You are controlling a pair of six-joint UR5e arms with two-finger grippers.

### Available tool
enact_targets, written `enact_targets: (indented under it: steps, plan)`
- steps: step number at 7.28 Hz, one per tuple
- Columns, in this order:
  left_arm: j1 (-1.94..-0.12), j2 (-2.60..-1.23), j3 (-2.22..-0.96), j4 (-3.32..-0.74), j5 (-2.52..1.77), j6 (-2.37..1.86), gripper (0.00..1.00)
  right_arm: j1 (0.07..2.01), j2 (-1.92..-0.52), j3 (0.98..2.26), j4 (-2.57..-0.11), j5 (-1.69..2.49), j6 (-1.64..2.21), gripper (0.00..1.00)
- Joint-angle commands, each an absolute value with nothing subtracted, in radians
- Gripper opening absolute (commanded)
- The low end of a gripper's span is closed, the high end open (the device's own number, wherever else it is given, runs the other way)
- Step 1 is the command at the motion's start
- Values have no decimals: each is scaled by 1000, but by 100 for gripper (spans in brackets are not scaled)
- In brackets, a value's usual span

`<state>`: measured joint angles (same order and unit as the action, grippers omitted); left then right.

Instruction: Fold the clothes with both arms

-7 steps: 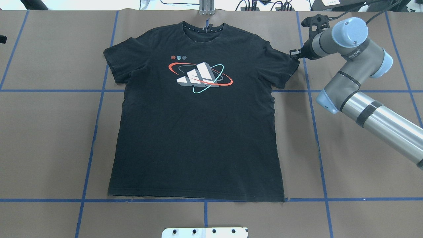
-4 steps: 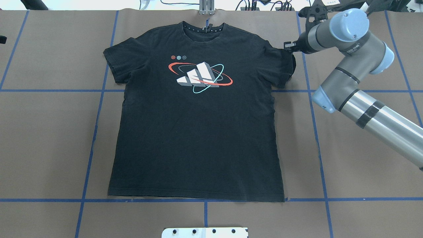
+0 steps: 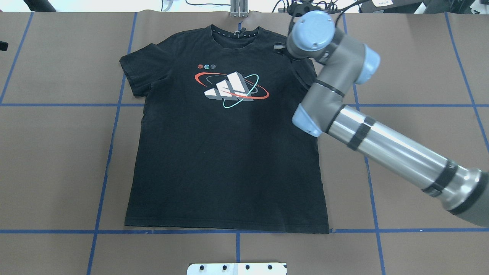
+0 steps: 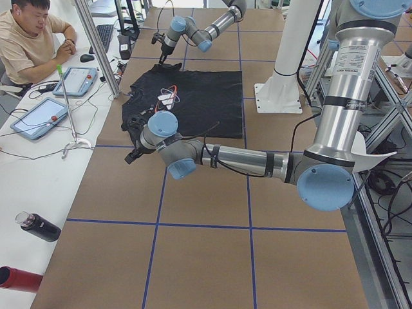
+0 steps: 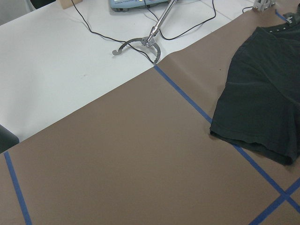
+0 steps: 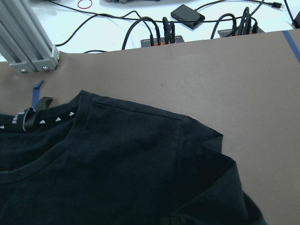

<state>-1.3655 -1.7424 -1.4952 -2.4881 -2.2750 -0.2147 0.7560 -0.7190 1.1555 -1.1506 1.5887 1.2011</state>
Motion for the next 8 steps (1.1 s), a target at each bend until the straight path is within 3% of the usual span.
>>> enact_targets:
  steps: [1,5,6,7,8]
  plan:
    - [-1364,-1743,-1494,-2488,-2275,-215,100,707,-638,1052,-1163,1507,1262,0]
    - [-1362,-1743,-1494,-2488,-2275,-215,100,654,-571,948,-1161,1454,1296,0]
    - [-1361,-1744,-1494,-2488,-2275,-215,100,652,-571,943,-1161,1445,1296,25]
    - [-1359,-1744,-1493,-2487,-2273,-215,100,650,-569,943,-1161,1434,1302,99]
    - [-1353,-1756,-1486,-2485,-2273,-216,100,663,-563,953,-1161,1445,1302,100]
